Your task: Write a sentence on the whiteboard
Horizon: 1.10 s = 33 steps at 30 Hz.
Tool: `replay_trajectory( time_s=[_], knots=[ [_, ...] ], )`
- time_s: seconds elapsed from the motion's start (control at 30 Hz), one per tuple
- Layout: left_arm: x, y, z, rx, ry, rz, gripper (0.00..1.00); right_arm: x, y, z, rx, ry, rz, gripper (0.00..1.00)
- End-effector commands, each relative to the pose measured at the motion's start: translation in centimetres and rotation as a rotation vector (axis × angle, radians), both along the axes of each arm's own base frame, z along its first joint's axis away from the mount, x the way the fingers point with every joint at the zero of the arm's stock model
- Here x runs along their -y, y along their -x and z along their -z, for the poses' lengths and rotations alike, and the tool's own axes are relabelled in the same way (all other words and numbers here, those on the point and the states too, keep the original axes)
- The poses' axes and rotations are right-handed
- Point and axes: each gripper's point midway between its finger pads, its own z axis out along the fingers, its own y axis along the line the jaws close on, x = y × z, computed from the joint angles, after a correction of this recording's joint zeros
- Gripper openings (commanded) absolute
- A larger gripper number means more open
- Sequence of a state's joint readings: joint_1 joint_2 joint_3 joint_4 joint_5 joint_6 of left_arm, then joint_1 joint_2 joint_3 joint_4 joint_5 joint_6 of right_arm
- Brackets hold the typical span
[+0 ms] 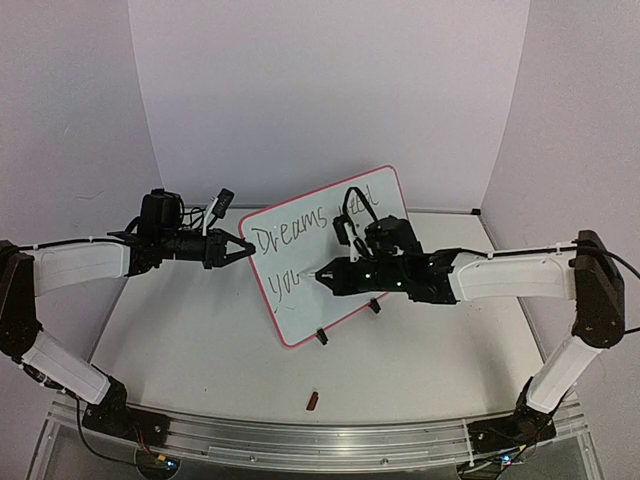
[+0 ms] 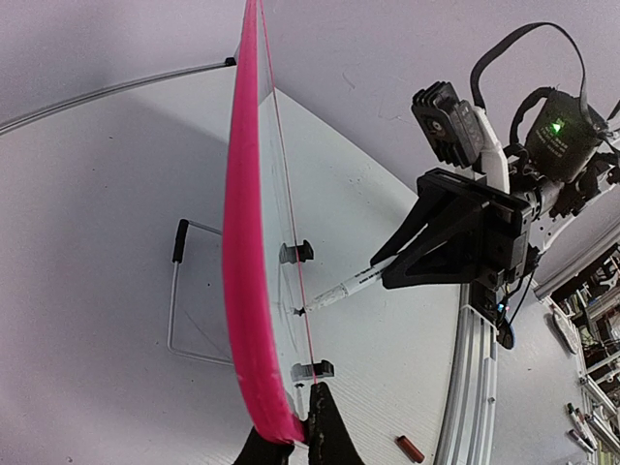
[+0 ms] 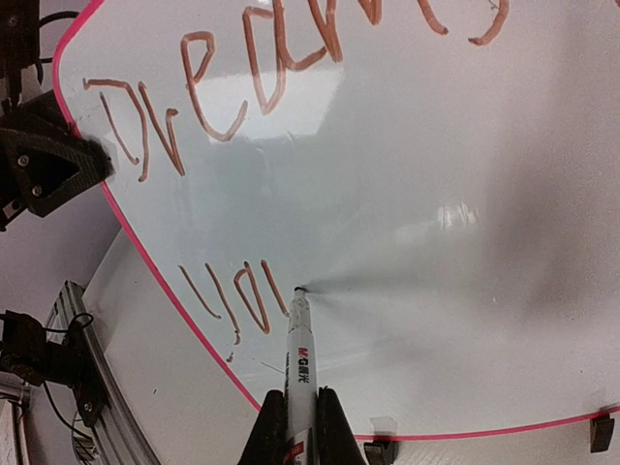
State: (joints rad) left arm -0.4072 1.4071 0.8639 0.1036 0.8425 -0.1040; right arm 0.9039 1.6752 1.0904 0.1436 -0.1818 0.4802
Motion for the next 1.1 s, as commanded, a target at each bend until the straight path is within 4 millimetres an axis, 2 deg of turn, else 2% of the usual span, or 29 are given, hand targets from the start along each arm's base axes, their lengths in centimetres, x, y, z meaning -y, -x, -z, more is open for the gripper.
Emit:
replay_trajectory(
  time_s=[0.0, 0.23, 0.73, 0.9, 1.07],
  knots=[
    [0.3, 0.5, 1.4, 0.060, -0.076, 0.028, 0.00, 0.2, -1.8, -3.8, 0.095, -0.037, 0.049, 0.00],
    [0.3, 0.4, 1.5, 0.058, -0.077, 0.027, 0.00, 0.3, -1.9, -3.6, 0.091, -0.034, 0.050, 0.00],
    [0.4, 0.4, 1.5, 0.057, -0.076, 0.030, 0.00, 1.3, -0.3, -0.2, 0.005, -0.006, 0.041, 0.00],
    [0.4, 0.4, 1.6, 0.055, -0.076, 0.029, 0.00, 1.4, -0.4, -0.3, 0.008, -0.005, 0.048, 0.00],
    [0.3, 0.4, 1.5, 0.058, -0.076, 0.029, 0.00, 2.2, -0.9, -1.4, 0.047, 0.004, 0.083, 0.00]
  ],
)
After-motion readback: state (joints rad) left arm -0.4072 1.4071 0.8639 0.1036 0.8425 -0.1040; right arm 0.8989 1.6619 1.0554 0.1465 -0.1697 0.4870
